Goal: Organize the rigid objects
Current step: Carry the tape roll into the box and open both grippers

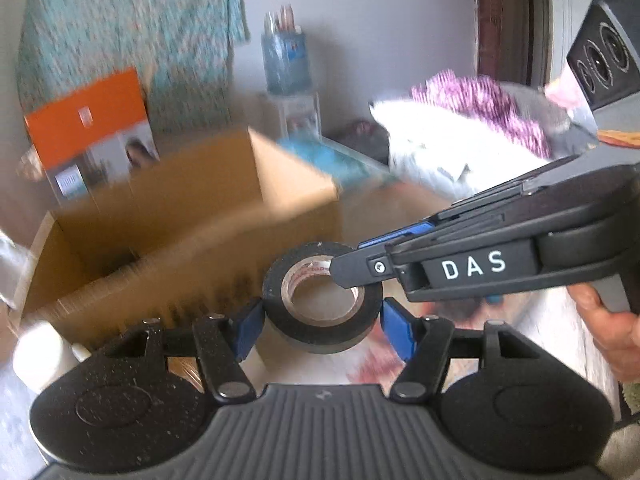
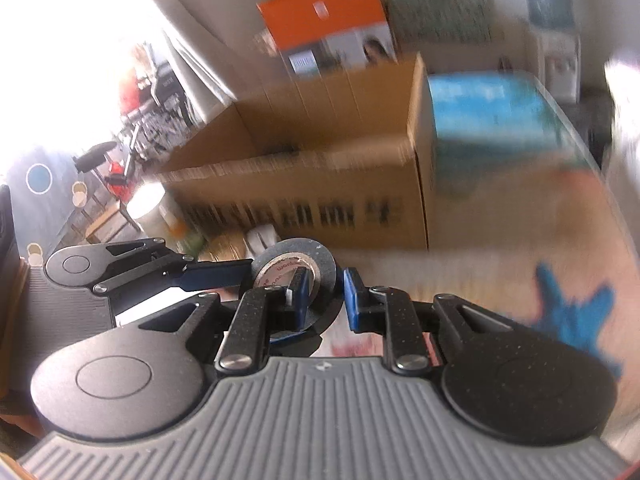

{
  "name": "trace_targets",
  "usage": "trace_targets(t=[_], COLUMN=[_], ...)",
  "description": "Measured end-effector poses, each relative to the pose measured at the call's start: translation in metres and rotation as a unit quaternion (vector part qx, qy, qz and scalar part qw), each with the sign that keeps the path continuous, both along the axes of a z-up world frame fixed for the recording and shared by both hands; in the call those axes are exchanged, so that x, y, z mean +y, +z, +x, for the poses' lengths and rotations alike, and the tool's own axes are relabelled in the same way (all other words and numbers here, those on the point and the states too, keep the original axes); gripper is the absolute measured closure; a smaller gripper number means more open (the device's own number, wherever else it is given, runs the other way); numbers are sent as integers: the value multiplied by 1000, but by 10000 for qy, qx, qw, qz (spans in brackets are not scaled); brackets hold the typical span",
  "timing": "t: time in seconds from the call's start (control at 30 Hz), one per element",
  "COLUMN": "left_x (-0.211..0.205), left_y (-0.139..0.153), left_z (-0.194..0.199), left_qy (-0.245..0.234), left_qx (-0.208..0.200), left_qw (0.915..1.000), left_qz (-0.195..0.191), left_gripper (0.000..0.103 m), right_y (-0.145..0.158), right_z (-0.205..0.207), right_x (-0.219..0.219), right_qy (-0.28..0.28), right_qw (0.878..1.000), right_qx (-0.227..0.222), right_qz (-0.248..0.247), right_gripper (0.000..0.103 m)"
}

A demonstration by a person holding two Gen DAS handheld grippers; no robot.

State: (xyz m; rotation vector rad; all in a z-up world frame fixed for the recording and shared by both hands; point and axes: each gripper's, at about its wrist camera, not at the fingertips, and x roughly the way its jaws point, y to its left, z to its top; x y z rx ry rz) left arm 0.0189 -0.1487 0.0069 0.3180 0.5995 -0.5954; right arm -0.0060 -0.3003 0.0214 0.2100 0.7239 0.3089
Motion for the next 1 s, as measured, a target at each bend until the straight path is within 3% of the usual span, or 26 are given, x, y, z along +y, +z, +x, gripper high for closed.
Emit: trace_targets(t=[0.1, 0.2, 0.37, 0.53, 0.77, 1.0], left_x=[6, 12, 25, 45, 70, 85], left_y=[28, 51, 71, 63, 19, -21], left_z=[10, 33, 93, 169, 258, 293], left_qy=[88, 232, 544, 817, 1314, 1618], left_qx=[-354, -444, 26, 982, 2426, 3123], left_qw=[9993, 9987, 9985, 9914, 9603, 9345], left_qz=[30, 75, 109, 300, 403, 552], left_gripper=[38, 38, 38, 38, 38, 38], right_y=[32, 60, 92, 95, 51, -6], right_z=[7, 26, 82, 165, 277, 332], right_x=[5, 10, 26, 49, 83, 106], right_qy=[147, 367, 833, 1270, 1588, 1551], right_qw=[9989, 9967, 9930, 9912, 9788, 9654], right_qx=[-437, -711, -767, -122, 1262, 2094], right_qz=[-98, -147, -341, -360, -288, -142], right_gripper=[85, 85, 85, 84, 84, 85])
